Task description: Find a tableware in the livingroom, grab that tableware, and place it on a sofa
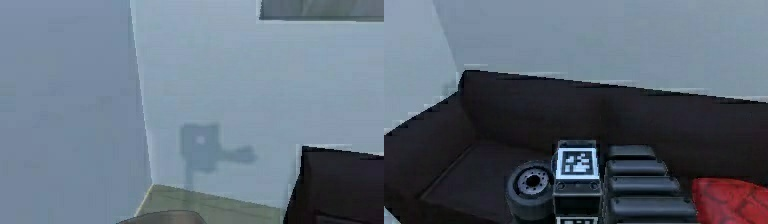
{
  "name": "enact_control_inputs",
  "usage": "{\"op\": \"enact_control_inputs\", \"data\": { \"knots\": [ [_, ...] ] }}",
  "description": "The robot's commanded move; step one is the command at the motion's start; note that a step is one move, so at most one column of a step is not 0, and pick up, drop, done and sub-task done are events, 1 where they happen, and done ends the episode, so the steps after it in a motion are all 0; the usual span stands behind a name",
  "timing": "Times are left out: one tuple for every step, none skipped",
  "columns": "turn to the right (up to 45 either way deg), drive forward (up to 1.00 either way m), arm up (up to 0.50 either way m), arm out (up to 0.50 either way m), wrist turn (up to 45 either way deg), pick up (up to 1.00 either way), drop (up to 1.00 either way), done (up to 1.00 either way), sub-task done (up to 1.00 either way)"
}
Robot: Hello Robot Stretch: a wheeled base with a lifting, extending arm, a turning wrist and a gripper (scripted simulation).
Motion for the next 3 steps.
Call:
{"op": "enact_control_inputs", "data": {
  "knots": [
    [45.0,0.00,0.00,0.00,0.0,0.00,0.00,0.00,0.00],
    [24.0,0.00,0.00,0.00,0.0,0.00,0.00,0.00,0.00],
    [-45.0,0.00,0.00,0.00,0.0,0.00,0.00,0.00,0.00]
  ]
}}
